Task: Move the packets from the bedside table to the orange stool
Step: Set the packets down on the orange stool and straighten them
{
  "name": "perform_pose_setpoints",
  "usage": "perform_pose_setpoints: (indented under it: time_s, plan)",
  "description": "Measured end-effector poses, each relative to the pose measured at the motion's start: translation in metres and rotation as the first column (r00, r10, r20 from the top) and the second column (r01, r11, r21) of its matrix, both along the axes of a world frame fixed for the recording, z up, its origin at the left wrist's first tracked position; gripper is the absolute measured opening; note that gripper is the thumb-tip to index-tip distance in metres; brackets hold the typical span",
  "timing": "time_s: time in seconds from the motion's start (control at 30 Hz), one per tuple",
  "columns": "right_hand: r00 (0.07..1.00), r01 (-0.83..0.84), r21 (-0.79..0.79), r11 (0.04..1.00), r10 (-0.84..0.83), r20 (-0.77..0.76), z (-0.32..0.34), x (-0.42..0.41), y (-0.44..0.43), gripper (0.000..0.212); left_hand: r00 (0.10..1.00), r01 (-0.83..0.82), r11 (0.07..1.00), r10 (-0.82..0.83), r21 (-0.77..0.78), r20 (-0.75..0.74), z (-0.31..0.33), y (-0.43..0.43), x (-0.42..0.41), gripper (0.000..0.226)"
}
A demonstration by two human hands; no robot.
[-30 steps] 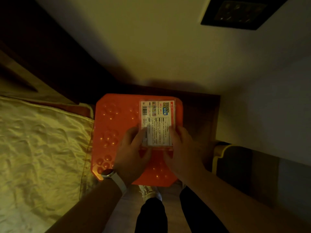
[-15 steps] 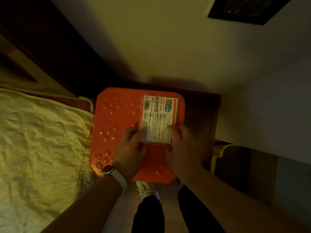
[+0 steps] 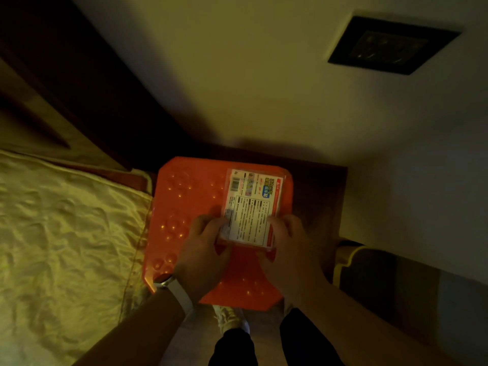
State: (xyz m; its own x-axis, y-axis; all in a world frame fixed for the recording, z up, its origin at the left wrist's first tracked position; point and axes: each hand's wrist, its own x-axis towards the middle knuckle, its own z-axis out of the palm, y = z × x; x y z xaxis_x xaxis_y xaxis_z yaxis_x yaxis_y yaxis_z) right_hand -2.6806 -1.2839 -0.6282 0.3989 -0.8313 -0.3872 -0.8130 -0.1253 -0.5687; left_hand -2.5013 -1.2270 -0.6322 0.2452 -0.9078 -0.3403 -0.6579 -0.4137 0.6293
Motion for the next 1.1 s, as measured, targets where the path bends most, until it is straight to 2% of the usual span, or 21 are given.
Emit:
perform_pose_setpoints:
  time_s: [0.13, 0.3, 0.37, 0.5, 0.6, 0.87, 1.0, 1.1]
  plan:
    - [0.999, 0.015, 0.004, 1.0, -0.015, 0.04, 0.008, -0.003, -0.022, 0.064, 0.997, 0.06, 0.998, -0.06, 0.006, 0.052, 0.009, -0.008, 0.012, 0.057]
    - [0.994, 0.096, 0.045, 0.994, -0.099, 0.057, 0.014, 0.012, -0.063, 0.059, 0.996, -0.086, 0.996, 0.085, 0.028, 0.021, 0.015, -0.052, 0.012, 0.068]
    - [0.991, 0.107, 0.06, 0.992, -0.111, 0.074, 0.012, 0.019, -0.077, 0.06, 0.994, -0.105, 0.994, 0.106, 0.037, -0.008, 0.014, -0.072, 0.008, 0.066]
    - [0.995, 0.09, 0.093, 0.992, -0.092, 0.024, 0.008, 0.027, -0.097, 0.061, 0.994, -0.103, 0.992, 0.101, 0.074, 0.036, 0.01, -0.098, 0.001, 0.068]
    - [0.998, 0.064, 0.095, 0.993, -0.063, -0.006, 0.005, 0.031, -0.102, 0.051, 0.994, -0.092, 0.989, 0.085, 0.116, 0.066, 0.007, -0.103, 0.0, 0.077]
    - [1.0, 0.017, 0.066, 0.998, -0.016, -0.011, 0.002, 0.033, -0.102, 0.049, 0.993, -0.049, 0.997, 0.041, 0.064, 0.113, 0.004, -0.099, 0.0, 0.072]
    - [0.999, 0.027, 0.088, 0.996, -0.029, 0.024, 0.009, 0.026, -0.101, 0.046, 0.994, -0.073, 0.993, 0.065, 0.091, 0.089, 0.008, -0.097, 0.001, 0.076]
    - [0.999, 0.03, 0.071, 0.997, -0.033, 0.041, 0.021, 0.018, -0.098, 0.04, 0.996, -0.045, 0.996, 0.039, 0.071, 0.083, 0.02, -0.094, 0.008, 0.066]
